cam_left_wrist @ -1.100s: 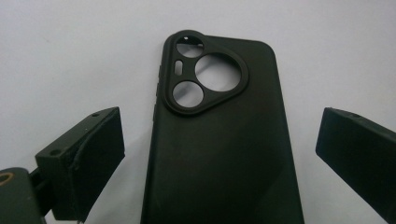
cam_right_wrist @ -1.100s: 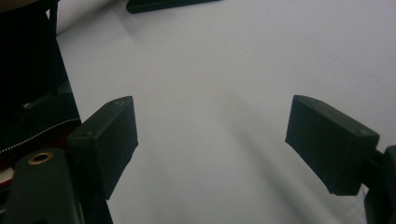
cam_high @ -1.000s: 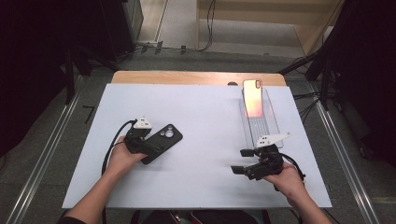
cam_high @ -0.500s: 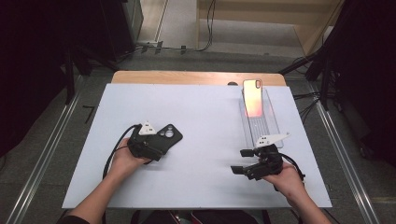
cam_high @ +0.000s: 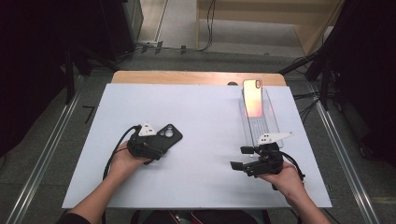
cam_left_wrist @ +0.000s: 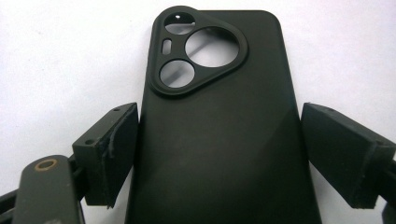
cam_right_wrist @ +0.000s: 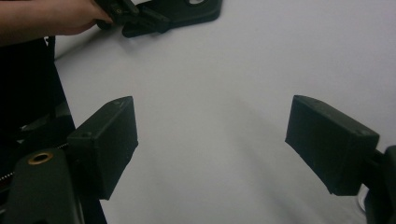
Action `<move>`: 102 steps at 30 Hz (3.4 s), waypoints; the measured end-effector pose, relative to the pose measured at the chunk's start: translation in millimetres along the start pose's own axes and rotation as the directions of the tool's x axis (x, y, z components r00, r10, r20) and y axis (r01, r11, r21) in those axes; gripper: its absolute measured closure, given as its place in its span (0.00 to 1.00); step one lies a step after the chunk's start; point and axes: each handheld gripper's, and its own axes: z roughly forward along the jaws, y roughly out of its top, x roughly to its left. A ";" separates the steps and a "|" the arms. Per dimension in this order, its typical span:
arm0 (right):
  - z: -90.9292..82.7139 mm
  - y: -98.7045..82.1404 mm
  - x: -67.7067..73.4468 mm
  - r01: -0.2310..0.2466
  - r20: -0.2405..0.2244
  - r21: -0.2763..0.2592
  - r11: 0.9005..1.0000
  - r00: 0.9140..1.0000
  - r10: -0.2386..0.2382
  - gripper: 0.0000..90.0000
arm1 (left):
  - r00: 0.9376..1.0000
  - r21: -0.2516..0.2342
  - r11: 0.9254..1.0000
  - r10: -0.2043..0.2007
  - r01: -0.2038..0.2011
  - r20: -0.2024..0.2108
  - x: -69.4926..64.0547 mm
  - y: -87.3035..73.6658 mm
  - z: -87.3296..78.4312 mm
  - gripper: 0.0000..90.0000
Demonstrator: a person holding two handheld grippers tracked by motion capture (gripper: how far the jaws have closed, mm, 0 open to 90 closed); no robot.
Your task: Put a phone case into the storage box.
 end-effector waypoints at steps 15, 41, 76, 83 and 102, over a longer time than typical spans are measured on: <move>-4.0 5.0 5.7 0.023 -0.018 -0.023 0.999 1.000 -0.023 0.17 | 0.990 -0.036 0.992 -0.117 0.120 0.072 -3.0 22.8 -25.4 0.17; -5.9 25.7 21.3 -0.105 0.016 -0.066 0.992 0.994 0.106 0.17 | 0.951 -0.134 0.945 -0.285 0.299 0.116 -60.5 48.1 -41.0 0.17; 22.8 62.7 20.5 -0.235 0.025 -0.105 0.966 0.971 0.239 0.20 | 0.932 -0.390 0.854 -0.361 0.345 0.032 -124.8 43.3 -11.6 0.17; 33.4 70.4 18.4 -0.269 0.013 -0.091 0.959 0.962 0.271 0.21 | 0.915 -0.395 0.830 -0.393 0.395 0.089 -132.7 43.2 -8.2 0.17; 61.8 83.1 13.9 -0.342 -0.007 -0.098 0.935 0.939 0.343 0.34 | 0.918 -0.439 0.817 -0.392 0.375 0.056 -146.6 41.2 -8.0 0.17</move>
